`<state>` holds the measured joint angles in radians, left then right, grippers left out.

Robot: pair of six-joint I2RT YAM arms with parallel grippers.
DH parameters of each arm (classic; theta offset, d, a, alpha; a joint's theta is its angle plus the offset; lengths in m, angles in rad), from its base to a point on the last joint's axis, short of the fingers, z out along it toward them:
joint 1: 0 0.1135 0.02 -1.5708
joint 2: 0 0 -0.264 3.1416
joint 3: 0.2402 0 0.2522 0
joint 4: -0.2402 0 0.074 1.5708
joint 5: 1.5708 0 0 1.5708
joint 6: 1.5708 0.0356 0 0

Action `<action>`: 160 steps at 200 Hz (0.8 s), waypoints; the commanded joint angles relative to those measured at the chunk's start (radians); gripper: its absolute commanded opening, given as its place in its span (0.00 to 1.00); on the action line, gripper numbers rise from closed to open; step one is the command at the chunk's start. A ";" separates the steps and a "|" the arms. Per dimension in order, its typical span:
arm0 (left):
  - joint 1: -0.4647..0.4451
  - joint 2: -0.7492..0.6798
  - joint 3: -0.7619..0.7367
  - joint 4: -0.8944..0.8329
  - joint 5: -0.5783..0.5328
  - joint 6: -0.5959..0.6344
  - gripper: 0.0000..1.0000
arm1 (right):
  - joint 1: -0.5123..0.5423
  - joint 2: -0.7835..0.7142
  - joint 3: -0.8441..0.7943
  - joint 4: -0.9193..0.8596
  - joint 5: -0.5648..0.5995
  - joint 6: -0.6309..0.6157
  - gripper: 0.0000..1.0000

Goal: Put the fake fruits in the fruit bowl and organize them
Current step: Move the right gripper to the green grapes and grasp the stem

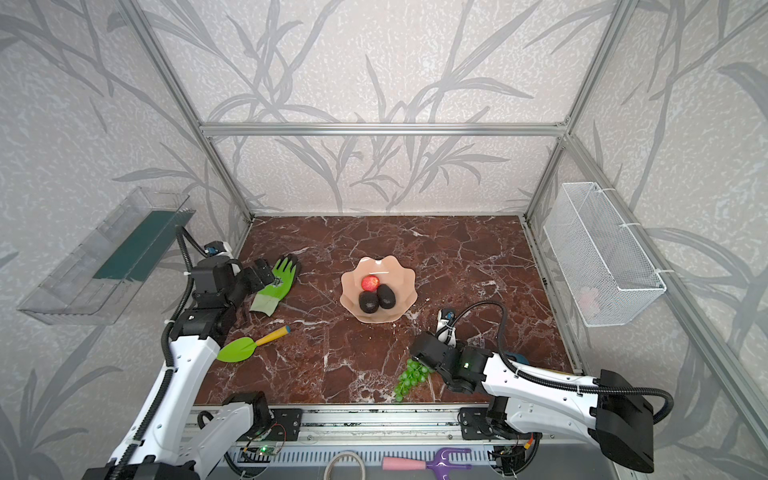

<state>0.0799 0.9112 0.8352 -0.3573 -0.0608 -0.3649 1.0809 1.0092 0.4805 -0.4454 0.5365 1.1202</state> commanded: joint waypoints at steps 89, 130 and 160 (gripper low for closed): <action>0.008 -0.015 -0.010 0.014 0.010 -0.009 0.98 | 0.046 0.187 -0.041 0.176 -0.029 0.162 0.96; 0.008 -0.016 -0.010 0.015 0.010 -0.009 0.98 | 0.063 0.245 -0.031 0.191 -0.023 0.196 0.82; 0.008 -0.018 -0.011 0.015 0.010 -0.009 0.98 | 0.065 0.262 -0.024 0.194 -0.008 0.192 0.66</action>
<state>0.0807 0.9108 0.8345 -0.3573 -0.0528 -0.3698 1.1355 1.2537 0.4423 -0.2493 0.5064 1.2980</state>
